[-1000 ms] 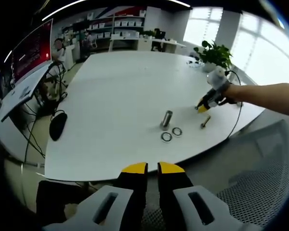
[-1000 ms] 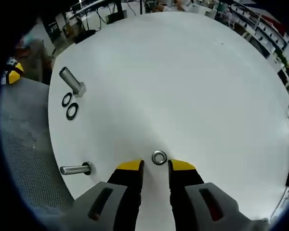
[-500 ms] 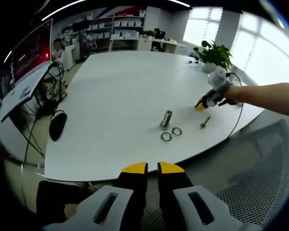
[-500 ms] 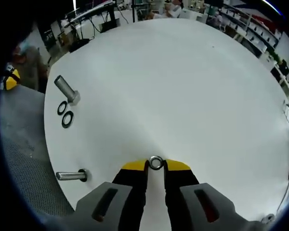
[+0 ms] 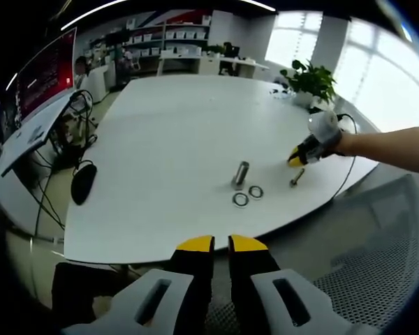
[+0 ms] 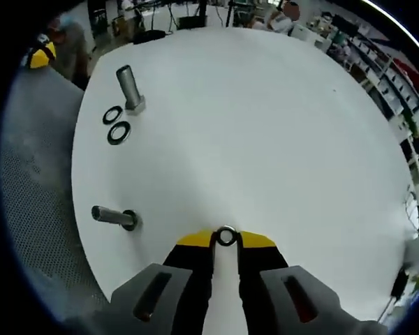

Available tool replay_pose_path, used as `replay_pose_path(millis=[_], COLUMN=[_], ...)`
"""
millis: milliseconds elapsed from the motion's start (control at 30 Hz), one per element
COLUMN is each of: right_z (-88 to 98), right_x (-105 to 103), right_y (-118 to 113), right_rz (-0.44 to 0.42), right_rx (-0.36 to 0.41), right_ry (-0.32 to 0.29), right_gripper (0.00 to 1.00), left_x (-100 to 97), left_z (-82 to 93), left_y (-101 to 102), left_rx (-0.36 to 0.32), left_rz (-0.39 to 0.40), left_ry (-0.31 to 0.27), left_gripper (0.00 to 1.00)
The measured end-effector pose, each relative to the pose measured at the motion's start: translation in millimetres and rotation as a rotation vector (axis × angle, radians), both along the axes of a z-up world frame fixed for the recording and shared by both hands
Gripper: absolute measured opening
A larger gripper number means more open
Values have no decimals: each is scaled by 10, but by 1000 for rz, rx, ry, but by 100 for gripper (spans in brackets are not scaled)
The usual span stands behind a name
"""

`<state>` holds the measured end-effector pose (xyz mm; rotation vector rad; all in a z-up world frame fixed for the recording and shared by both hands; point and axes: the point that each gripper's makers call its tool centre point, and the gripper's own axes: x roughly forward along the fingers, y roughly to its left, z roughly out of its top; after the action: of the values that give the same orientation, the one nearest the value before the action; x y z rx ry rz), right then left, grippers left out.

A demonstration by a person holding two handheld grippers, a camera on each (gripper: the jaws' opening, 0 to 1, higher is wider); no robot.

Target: Place the washer onto the threaded stud by aligning its center hole with the stud, sliding it down to the base, and recovering from edge contact or off-axis alignment until the washer reaches the visible bottom stop.

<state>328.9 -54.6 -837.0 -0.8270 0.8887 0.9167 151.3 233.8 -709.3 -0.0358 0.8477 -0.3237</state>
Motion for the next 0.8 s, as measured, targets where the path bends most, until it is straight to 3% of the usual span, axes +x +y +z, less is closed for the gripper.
replay_pose_path(millis=[100,400,567,800], right_z=[0,334,542,751], right_x=[-86,-166,-328,-497], right_y=[5,178,273,345], right_rz=[50,36,13,24], right_rx=[-35,95,171,200], right_ry=[-11,-12,42,95], right_gripper=[14,13,13,13], left_x=[0,-2,-1,-1], left_z=[-1,-1,3,1], left_y=[-1,-5,-6,-4], left_rx=[0,0,-2,-2], left_rz=[-2,-7,-5,-6], left_ry=[0,1,-1,-1], left_gripper=[6,6,6,6])
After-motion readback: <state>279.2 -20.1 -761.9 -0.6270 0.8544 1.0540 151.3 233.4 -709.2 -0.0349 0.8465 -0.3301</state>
